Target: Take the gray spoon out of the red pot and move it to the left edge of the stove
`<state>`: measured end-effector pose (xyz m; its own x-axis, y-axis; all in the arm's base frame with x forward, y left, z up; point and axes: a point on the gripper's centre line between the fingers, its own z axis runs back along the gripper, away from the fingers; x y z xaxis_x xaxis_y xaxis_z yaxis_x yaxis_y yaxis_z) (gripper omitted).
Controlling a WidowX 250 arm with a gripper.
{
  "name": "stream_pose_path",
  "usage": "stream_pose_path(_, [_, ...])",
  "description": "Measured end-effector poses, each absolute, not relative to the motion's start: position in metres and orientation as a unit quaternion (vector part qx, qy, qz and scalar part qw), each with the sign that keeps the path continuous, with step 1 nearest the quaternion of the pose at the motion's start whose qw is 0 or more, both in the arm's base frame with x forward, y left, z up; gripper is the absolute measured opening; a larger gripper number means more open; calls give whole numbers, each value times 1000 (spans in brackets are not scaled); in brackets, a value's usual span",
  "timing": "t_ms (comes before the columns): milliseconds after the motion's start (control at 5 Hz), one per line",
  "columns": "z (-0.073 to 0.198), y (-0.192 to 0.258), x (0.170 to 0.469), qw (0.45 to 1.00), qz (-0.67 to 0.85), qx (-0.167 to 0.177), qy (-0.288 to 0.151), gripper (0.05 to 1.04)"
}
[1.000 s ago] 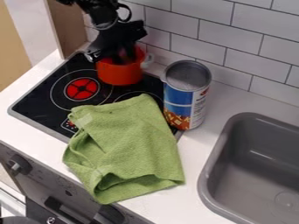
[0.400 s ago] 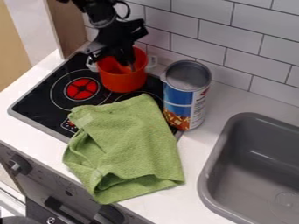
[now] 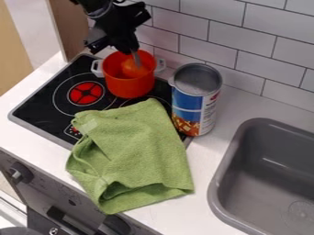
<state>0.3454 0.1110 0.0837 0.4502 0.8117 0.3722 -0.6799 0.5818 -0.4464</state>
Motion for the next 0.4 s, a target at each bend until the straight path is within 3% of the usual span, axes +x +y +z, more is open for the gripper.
stream_pose_path(400, [93,126,318,851,401,-129,-313,68])
